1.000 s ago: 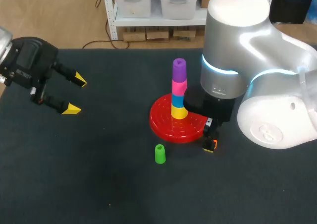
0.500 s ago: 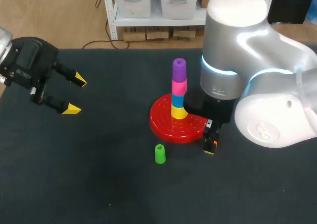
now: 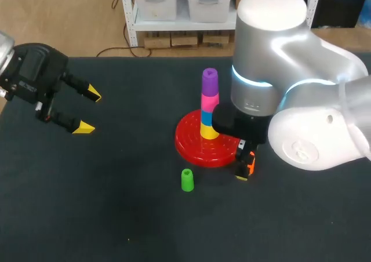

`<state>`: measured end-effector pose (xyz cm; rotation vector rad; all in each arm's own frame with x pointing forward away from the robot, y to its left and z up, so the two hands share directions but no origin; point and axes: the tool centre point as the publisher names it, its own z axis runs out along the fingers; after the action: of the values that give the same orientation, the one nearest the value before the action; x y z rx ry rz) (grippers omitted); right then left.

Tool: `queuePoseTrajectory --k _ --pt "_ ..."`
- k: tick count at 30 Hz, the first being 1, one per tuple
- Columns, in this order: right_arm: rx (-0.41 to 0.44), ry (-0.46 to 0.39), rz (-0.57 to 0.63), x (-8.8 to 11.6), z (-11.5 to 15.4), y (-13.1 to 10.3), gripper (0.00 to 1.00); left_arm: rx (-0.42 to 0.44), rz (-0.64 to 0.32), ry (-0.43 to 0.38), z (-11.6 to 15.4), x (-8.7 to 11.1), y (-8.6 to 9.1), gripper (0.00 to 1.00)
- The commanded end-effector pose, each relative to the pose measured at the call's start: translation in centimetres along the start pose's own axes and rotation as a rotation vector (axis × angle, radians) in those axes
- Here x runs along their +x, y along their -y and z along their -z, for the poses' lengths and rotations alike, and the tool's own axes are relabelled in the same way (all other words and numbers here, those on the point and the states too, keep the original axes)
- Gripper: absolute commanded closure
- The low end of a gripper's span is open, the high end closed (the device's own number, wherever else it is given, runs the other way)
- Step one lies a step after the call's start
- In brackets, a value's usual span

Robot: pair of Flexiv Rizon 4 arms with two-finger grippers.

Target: Pick up and stack the cylinders on the red base in this order: pink,purple,orange,green

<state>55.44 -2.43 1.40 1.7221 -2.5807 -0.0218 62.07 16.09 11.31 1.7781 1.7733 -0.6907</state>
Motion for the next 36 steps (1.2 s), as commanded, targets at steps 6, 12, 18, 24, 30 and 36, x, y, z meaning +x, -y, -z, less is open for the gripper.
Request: queuePoseTrajectory --k 6,12,18,24,30,36 --pt "-0.006 -0.012 0.003 -0.1 0.0 -0.2 1.00 -0.001 -0.001 0.001 0.0 0.1 0.0 0.00" --pt "-0.009 -0.015 0.000 -0.1 0.0 -0.4 1.00 -0.001 -0.001 0.001 0.0 0.1 0.0 0.00" --pt "-0.011 -0.011 -0.014 0.0 0.2 -0.3 1.00 -0.001 -0.001 0.001 0.0 0.1 0.0 0.00" --pt "0.020 0.013 -0.031 0.1 2.4 -0.1 1.00 -0.001 -0.001 0.001 0.0 0.1 0.0 0.00" --pt "0.011 0.112 -0.052 -0.1 7.3 0.2 1.00 -0.001 -0.001 0.001 0.0 0.1 0.0 0.00" --pt "0.064 0.120 -0.027 -1.0 13.8 1.0 1.00 -0.001 -0.001 0.001 0.0 0.1 0.0 0.00"
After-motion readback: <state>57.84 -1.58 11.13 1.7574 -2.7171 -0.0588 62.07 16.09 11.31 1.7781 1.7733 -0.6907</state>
